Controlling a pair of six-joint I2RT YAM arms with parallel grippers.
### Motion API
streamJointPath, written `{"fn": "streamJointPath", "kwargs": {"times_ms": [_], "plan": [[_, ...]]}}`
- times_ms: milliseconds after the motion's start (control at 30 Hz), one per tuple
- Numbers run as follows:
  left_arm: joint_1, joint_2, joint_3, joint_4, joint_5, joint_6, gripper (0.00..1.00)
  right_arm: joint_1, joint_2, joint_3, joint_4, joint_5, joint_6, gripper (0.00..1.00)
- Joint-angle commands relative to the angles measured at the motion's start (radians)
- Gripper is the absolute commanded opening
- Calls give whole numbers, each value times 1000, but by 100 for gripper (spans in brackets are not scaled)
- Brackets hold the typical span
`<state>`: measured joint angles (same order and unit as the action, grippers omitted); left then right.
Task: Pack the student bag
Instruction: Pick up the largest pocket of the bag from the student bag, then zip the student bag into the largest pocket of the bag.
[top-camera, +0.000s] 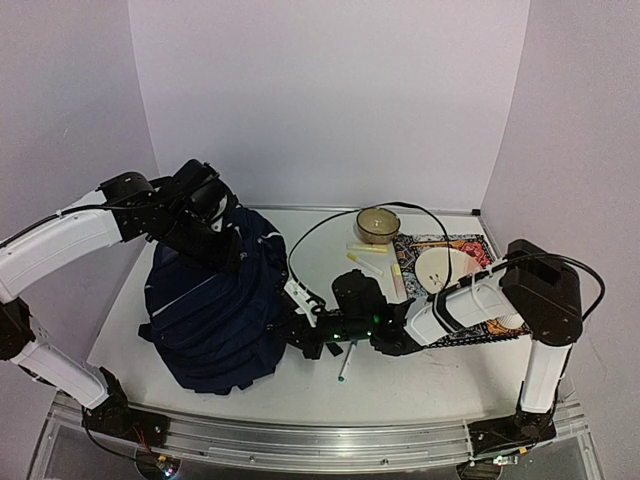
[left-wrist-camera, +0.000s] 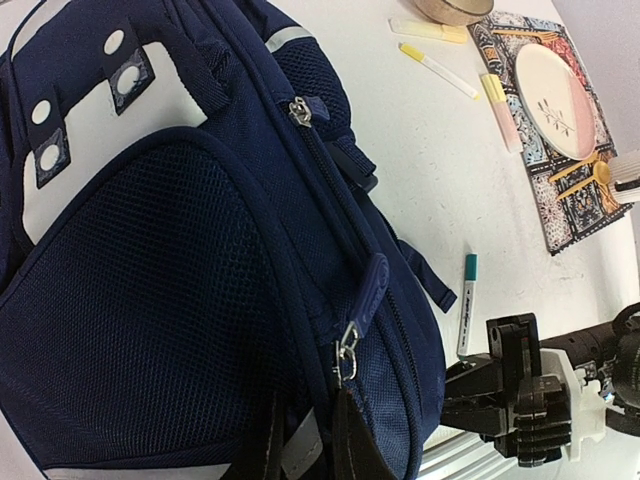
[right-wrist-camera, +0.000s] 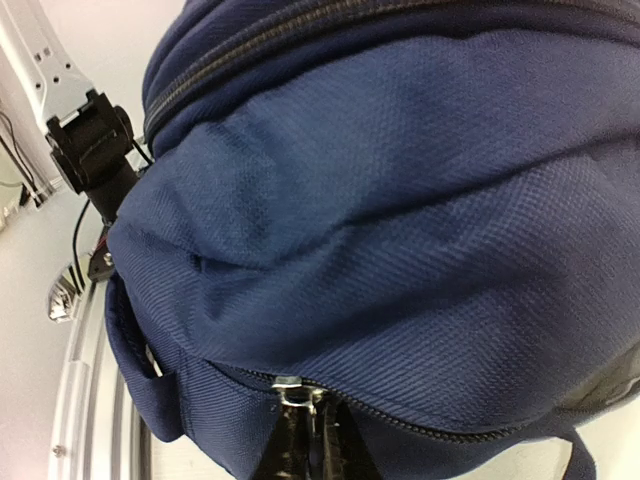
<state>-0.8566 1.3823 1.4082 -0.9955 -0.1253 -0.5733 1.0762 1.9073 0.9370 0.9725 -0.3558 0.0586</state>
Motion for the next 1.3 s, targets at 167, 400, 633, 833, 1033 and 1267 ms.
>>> {"fn": "streamJointPath", "kwargs": {"times_ms": [167,400,633,833,1033,1267], "plan": [[4,-113,-27,78,61,103,0,-113,-171,-65,-109,120,-121,0],[4,-161,-108,71,62,158,2,-173,-159,100,-375,74,-205,0],[3,-108,-51,106,12,149,40,-107,-162,194,-398,-21,-180,0],[0,-166,-57,147,18,148,53,-52,-149,327,-515,-61,-170,0],[-37,-226,-124,166,116,144,54,-34,-128,382,-573,-67,-111,0],[-123,-290,-238,215,125,56,55,-16,-85,453,-623,-96,-29,0]]}}
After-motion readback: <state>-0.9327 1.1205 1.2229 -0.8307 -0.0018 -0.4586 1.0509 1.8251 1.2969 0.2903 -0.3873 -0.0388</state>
